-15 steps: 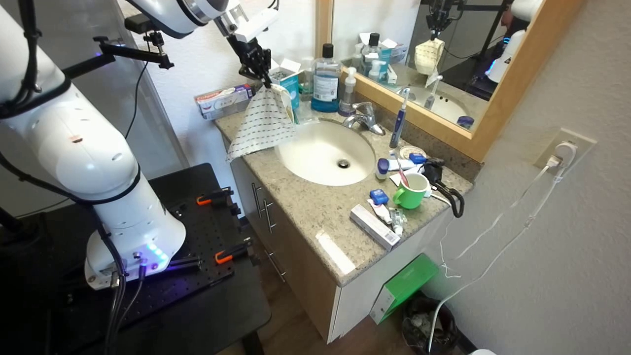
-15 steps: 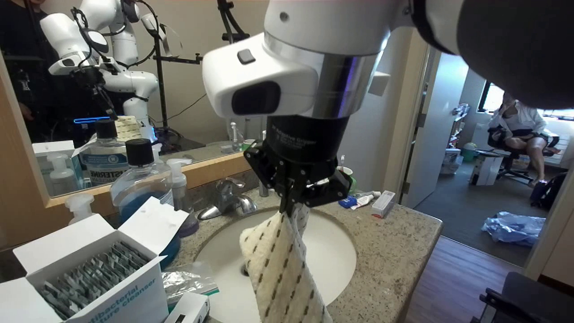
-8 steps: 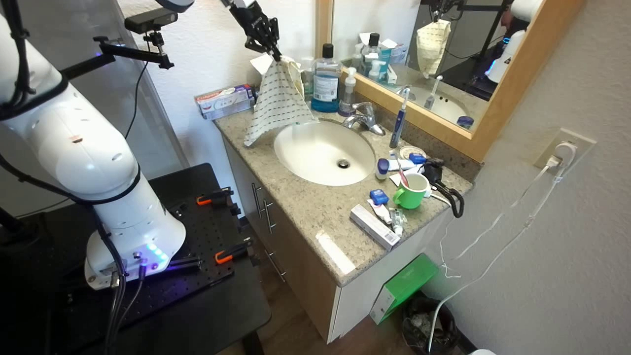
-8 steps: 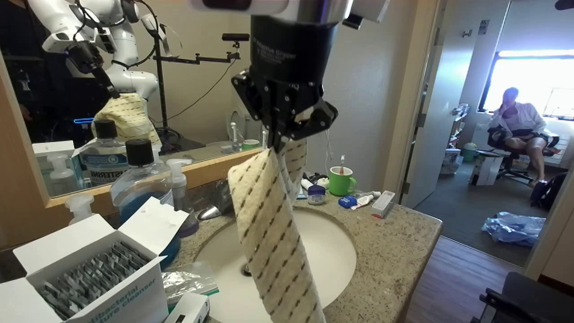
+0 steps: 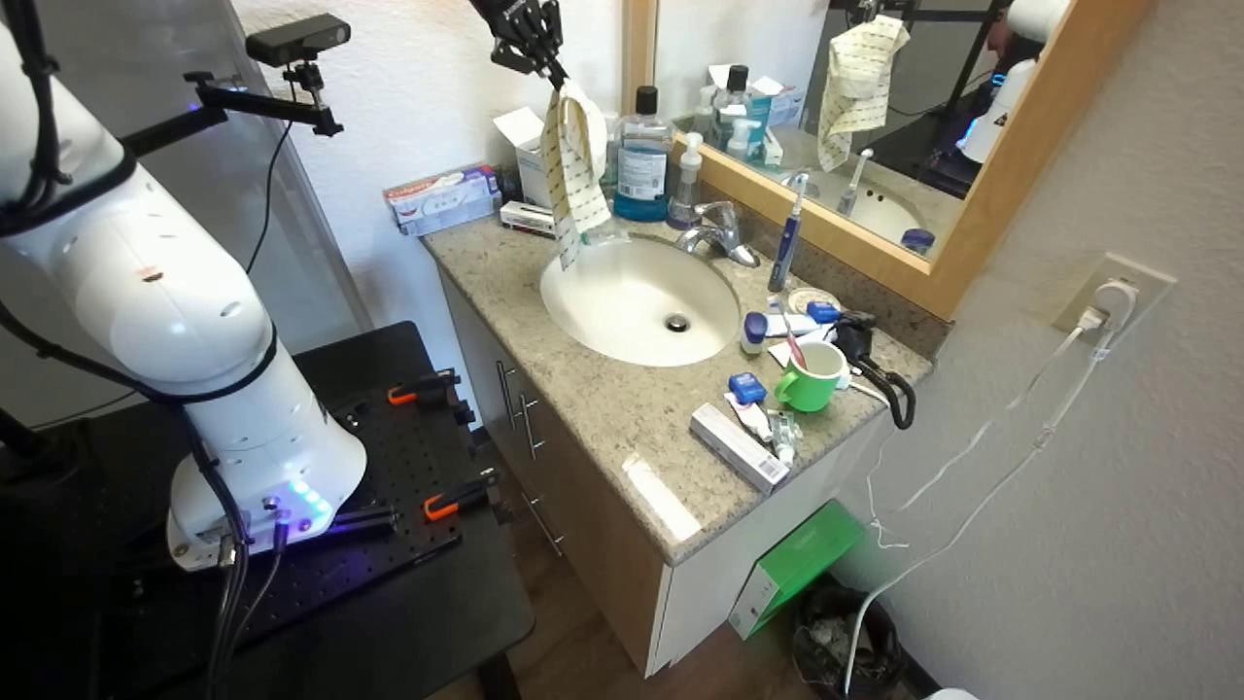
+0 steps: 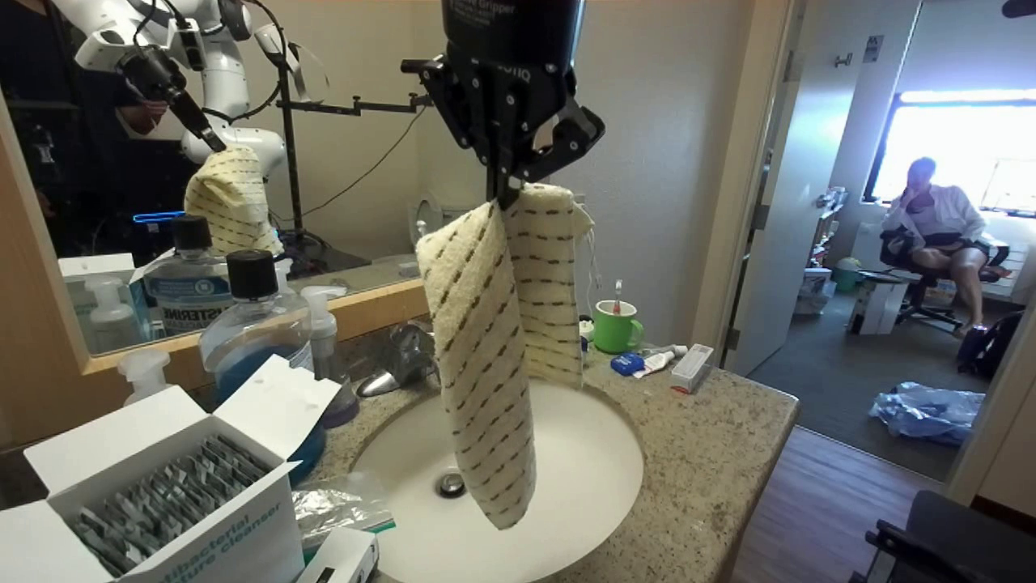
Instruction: Pick the towel on the counter and put it on the faucet
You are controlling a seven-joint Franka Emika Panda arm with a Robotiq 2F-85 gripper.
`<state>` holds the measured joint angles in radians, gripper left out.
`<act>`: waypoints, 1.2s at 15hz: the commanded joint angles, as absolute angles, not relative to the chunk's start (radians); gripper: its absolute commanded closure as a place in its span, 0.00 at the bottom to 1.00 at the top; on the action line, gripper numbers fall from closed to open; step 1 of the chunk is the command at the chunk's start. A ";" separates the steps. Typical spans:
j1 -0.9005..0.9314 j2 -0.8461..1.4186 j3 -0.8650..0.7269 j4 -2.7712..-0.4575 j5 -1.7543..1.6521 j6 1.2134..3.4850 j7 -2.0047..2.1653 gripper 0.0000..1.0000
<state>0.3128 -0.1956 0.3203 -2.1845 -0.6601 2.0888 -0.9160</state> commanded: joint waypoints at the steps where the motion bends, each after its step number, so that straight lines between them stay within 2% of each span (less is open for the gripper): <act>1: 0.320 -0.192 0.315 -2.181 -0.661 2.085 -0.915 0.93; 10: 0.306 -0.133 0.294 -2.132 -0.650 2.097 -0.926 0.95; 18: 0.288 -0.022 0.274 -1.963 -0.663 2.105 -0.898 0.95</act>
